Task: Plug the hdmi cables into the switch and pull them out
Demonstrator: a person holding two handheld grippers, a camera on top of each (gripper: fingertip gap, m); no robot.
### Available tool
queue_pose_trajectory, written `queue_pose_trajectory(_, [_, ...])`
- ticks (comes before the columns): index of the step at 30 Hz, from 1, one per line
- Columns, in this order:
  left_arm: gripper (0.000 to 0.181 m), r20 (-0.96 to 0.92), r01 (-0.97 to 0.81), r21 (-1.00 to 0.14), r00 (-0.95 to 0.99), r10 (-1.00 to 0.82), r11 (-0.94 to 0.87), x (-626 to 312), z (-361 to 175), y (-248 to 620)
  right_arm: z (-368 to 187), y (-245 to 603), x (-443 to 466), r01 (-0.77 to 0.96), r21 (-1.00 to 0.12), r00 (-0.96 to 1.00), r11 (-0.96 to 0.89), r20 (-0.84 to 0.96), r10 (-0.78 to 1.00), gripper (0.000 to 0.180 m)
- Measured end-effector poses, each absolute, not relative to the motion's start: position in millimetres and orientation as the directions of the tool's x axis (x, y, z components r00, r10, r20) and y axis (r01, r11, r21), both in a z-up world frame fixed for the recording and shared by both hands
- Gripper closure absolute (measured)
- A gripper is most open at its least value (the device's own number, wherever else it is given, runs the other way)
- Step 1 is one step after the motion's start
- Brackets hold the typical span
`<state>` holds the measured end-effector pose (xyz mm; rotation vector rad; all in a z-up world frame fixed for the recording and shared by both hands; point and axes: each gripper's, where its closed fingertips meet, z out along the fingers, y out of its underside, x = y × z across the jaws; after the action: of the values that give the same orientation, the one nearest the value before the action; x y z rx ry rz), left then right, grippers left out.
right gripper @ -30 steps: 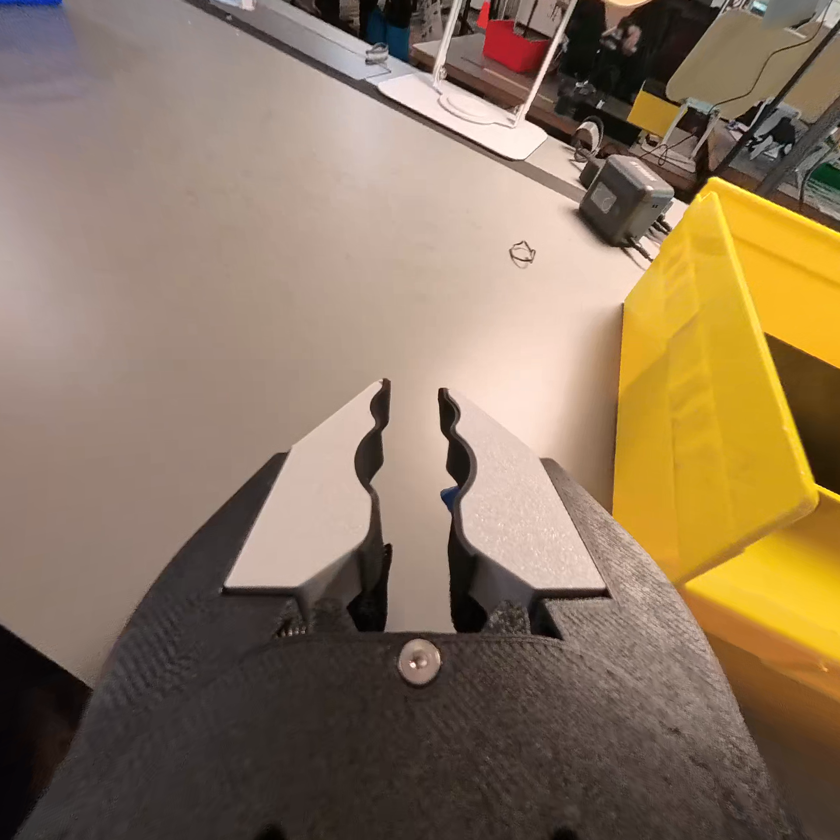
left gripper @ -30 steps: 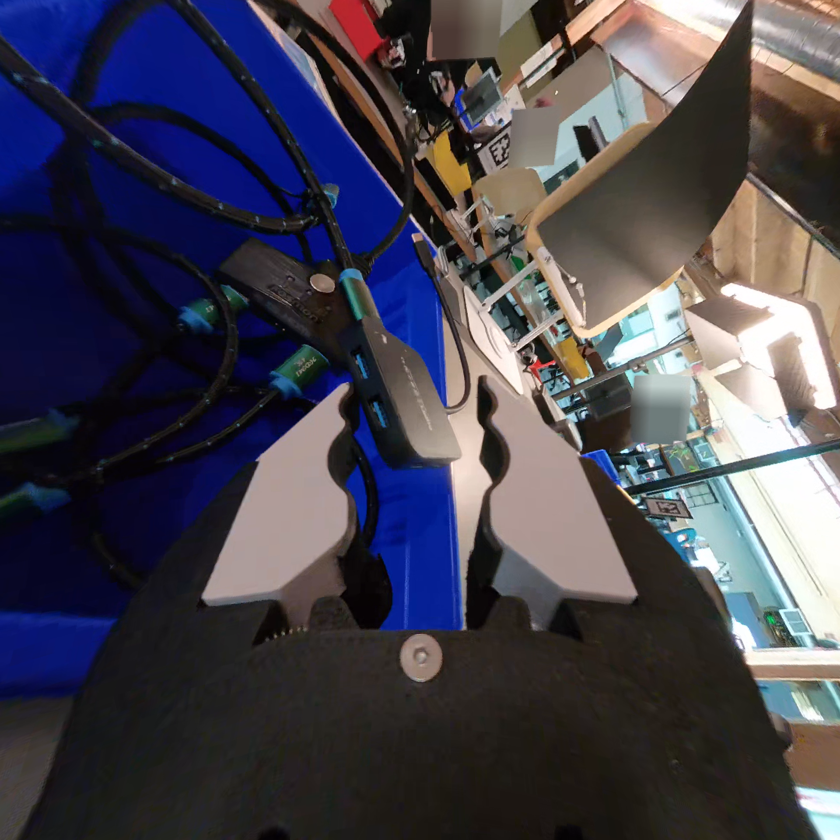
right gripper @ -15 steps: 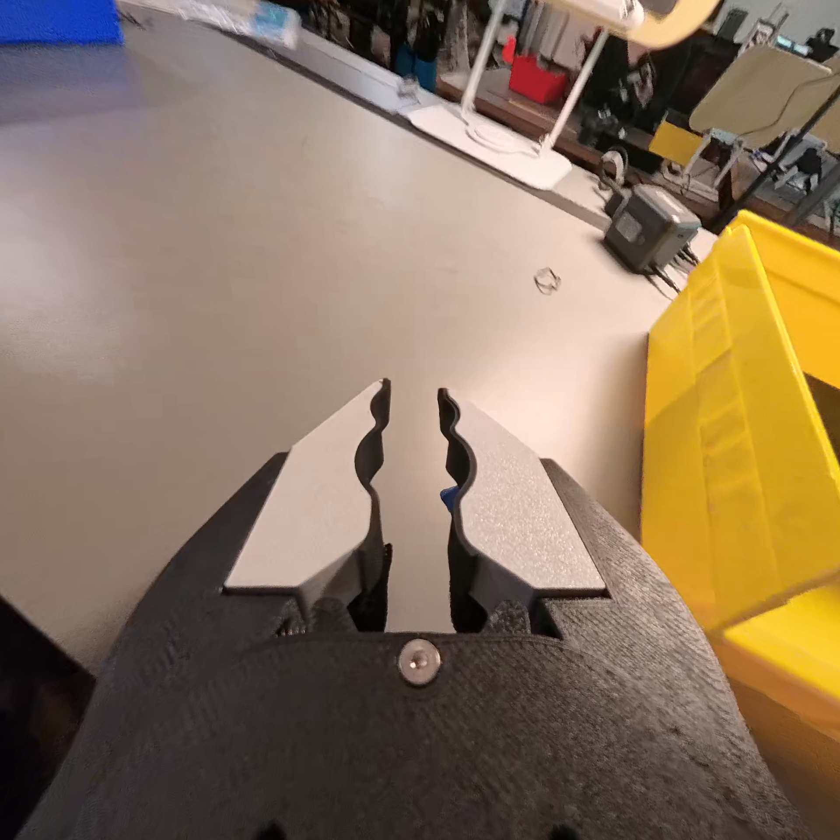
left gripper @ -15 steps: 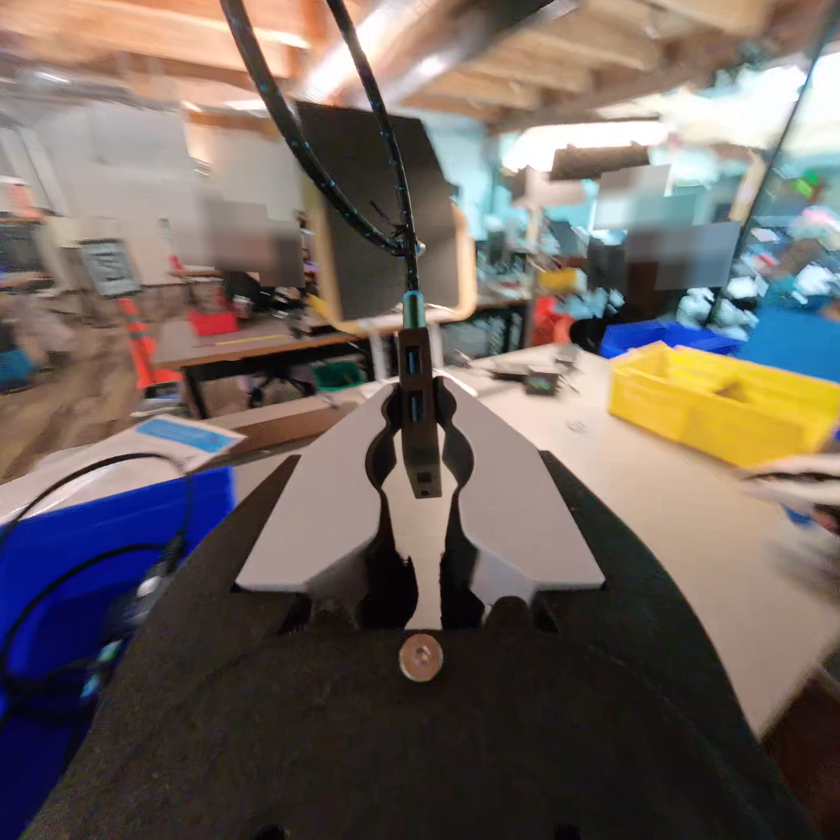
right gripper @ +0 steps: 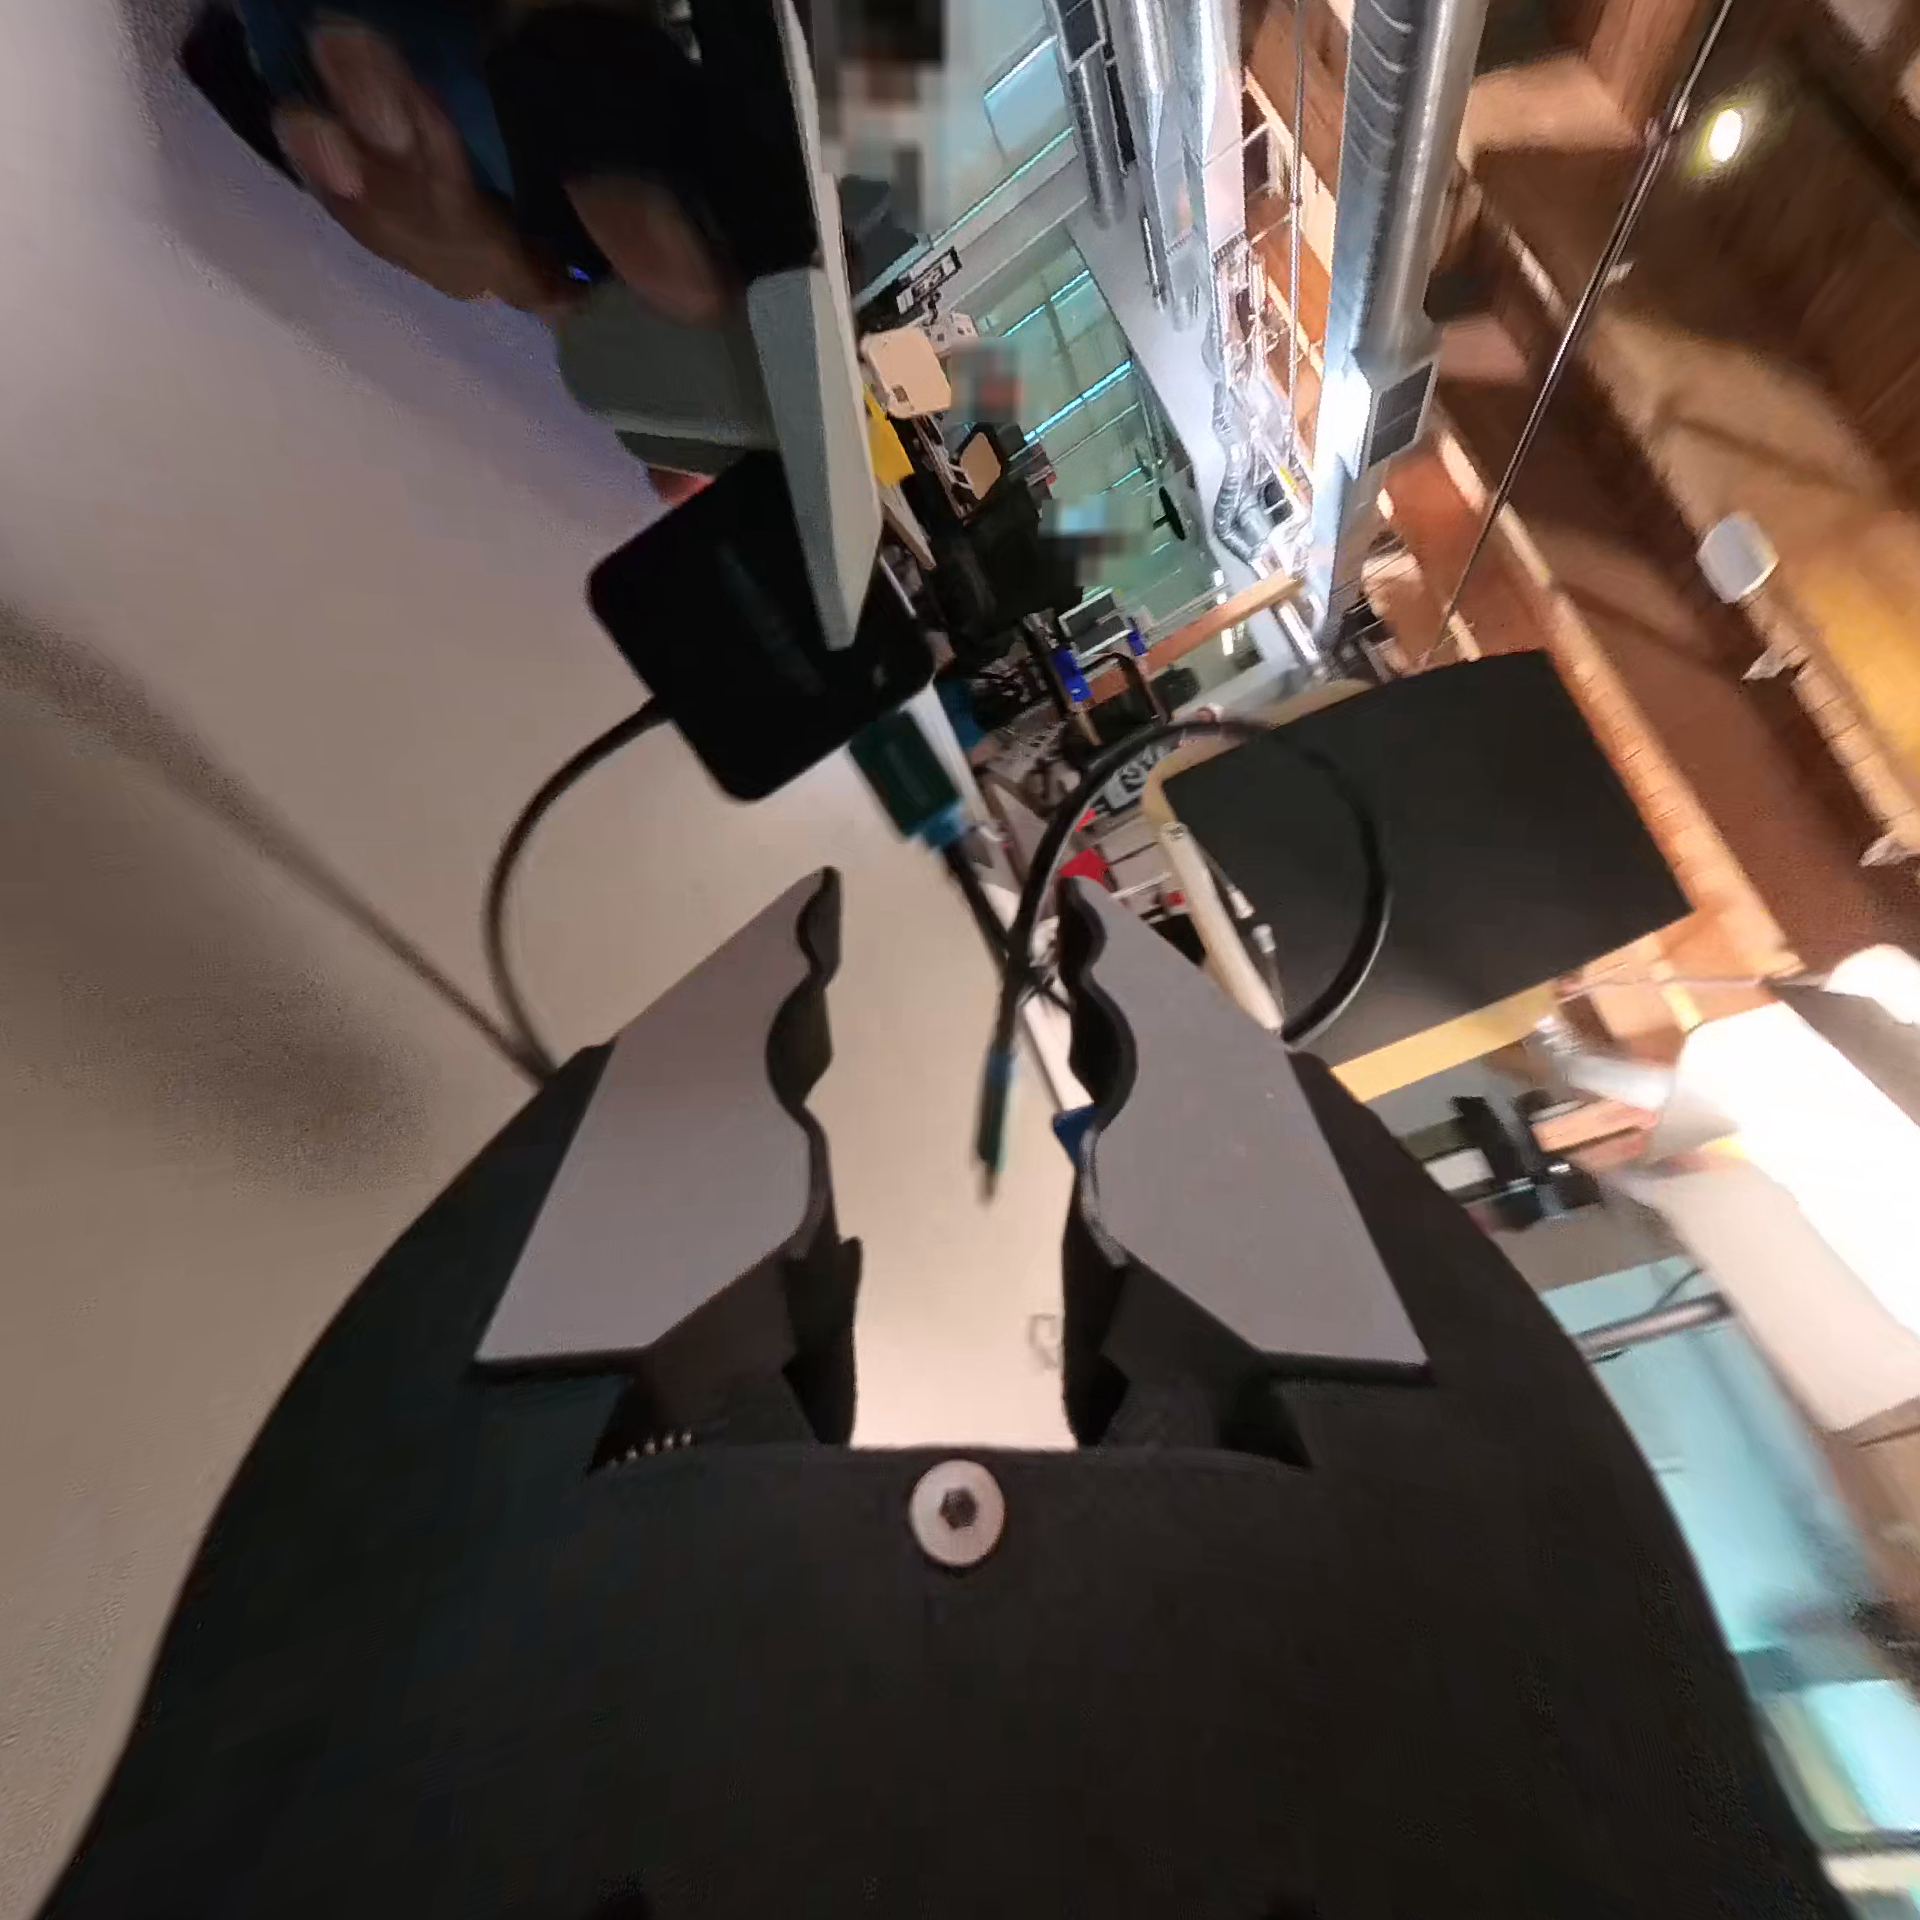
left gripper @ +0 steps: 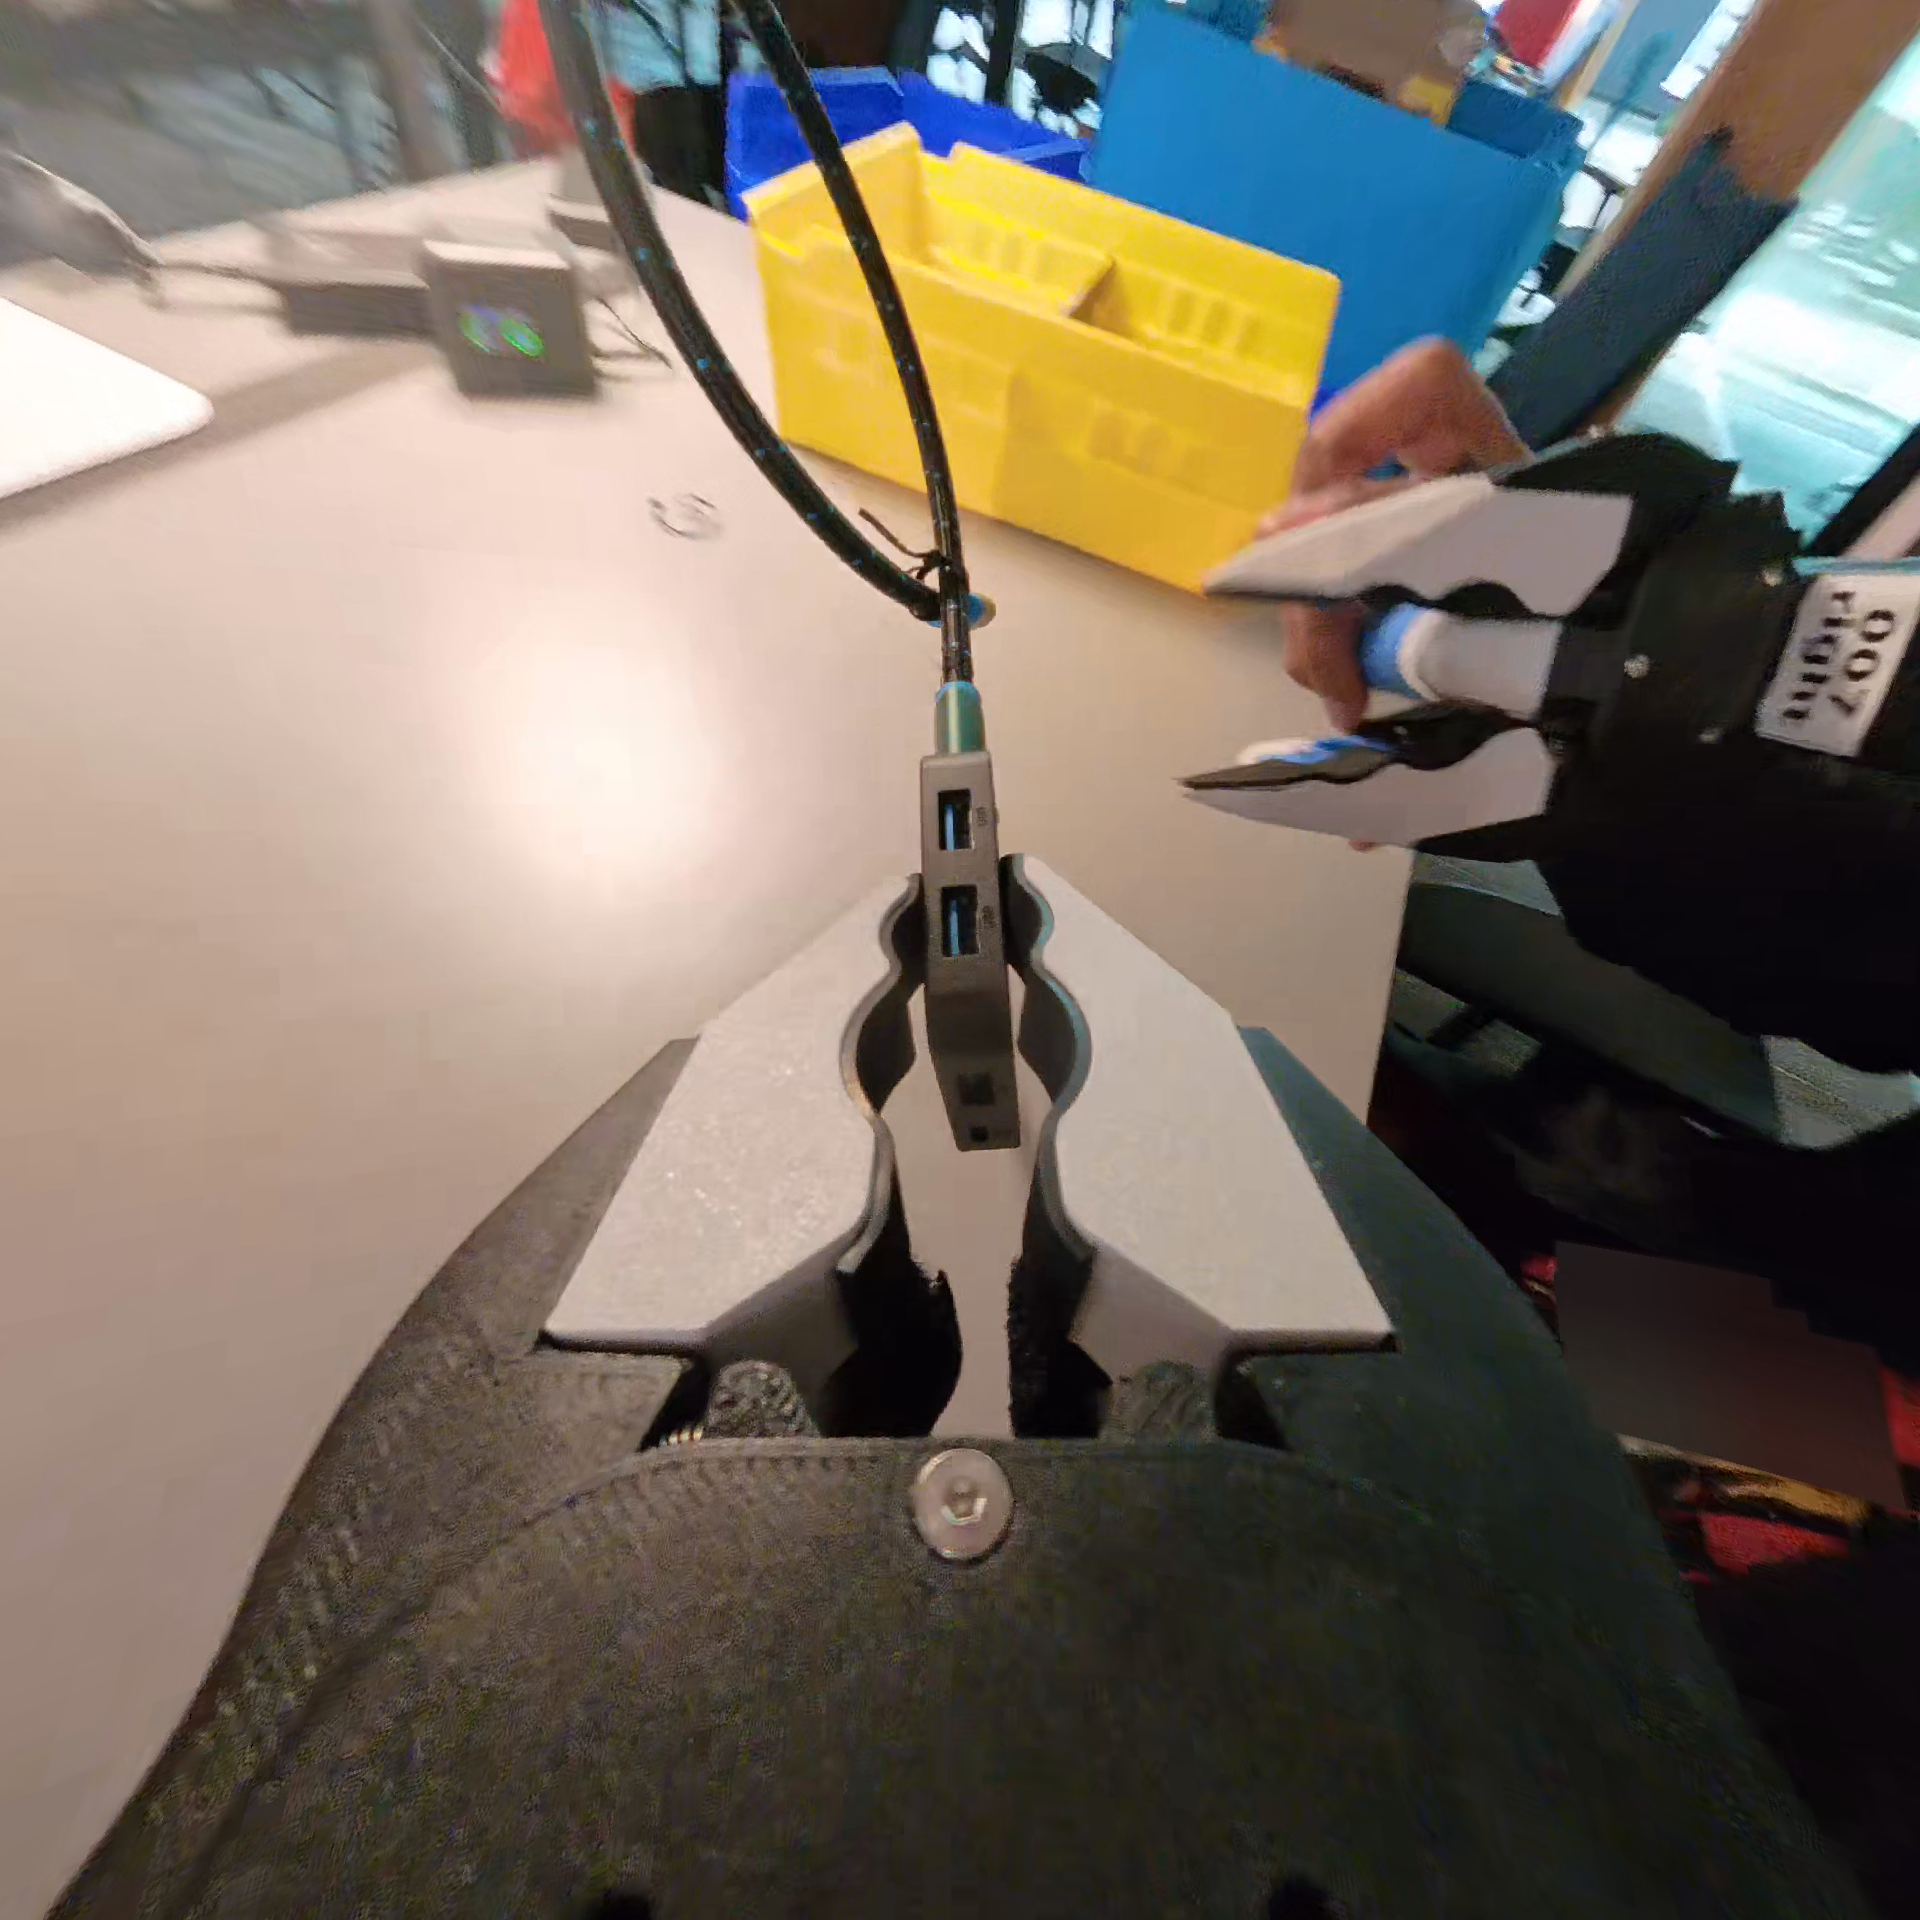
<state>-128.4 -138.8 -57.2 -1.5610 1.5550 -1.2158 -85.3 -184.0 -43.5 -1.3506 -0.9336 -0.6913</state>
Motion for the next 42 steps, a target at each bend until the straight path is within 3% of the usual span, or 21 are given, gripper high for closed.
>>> queue_pose_trajectory(2, [0.167,0.224,-0.449,-0.885,-0.171,-0.960,-0.126,-122,-70,-148,-55,-167,-86,0.915,-0.388,0.377,0.111,0.920,0.106,0.119])
queue_pose_trajectory(4, [0.167,0.266,-0.467,-0.873,-0.221,-0.938,-0.137,-120,-77,-154,-72,-152,-84,0.957,-0.277,0.265,0.085,0.955,0.130,0.117])
queue_pose_trajectory(7, [0.167,0.331,-0.482,-0.863,-0.313,-0.890,-0.152,-121,-81,-163,-88,-137,-85,0.976,-0.204,0.189,0.081,0.969,0.162,0.147])
queue_pose_trajectory(8, [0.167,0.344,-0.483,-0.862,-0.335,-0.877,-0.153,-120,-82,-165,-88,-132,-83,0.975,-0.207,0.193,0.075,0.968,0.160,0.163])
queue_pose_trajectory(9, [0.166,0.351,-0.473,-0.865,-0.333,-0.875,-0.167,-118,-82,-161,-88,-127,-80,0.975,-0.214,0.202,0.059,0.966,0.159,0.166])
queue_pose_trajectory(11, [0.163,0.376,-0.423,-0.877,-0.303,-0.876,-0.230,-112,-76,-147,-82,-115,-71,0.970,-0.241,0.236,0.026,0.963,0.128,0.167])
queue_pose_trajectory(14, [0.133,0.398,-0.415,-0.866,-0.233,-0.887,-0.279,-104,-79,-121,-73,-98,-60,0.960,-0.281,0.279,0.001,0.955,0.104,0.167])
queue_pose_trajectory(16, [0.128,0.386,-0.408,-0.870,-0.216,-0.897,-0.276,-96,-80,-108,-69,-86,-56,0.961,-0.276,0.276,-0.016,0.956,0.101,0.167])
queue_pose_trajectory(19, [0.148,0.337,-0.359,-0.904,-0.267,-0.903,-0.231,-80,-73,-98,-65,-64,-49,0.959,-0.283,0.285,-0.036,0.954,0.088,0.167])
queue_pose_trajectory(24, [0.165,0.249,-0.223,-0.957,-0.305,-0.919,-0.185,-53,-67,-64,-71,-24,-26,0.949,-0.313,0.316,-0.048,0.943,0.101,0.166])
queue_pose_trajectory(28, [0.167,0.228,-0.217,-0.960,-0.244,-0.943,-0.176,-44,-86,-47,-94,-10,-22,0.965,-0.260,0.255,0.026,0.959,0.120,0.165])
queue_pose_trajectory(42, [0.167,0.300,-0.269,-0.935,-0.249,-0.921,-0.232,-46,-95,-53,-106,-17,-21,0.915,-0.404,0.395,0.000,0.895,0.206,0.165])
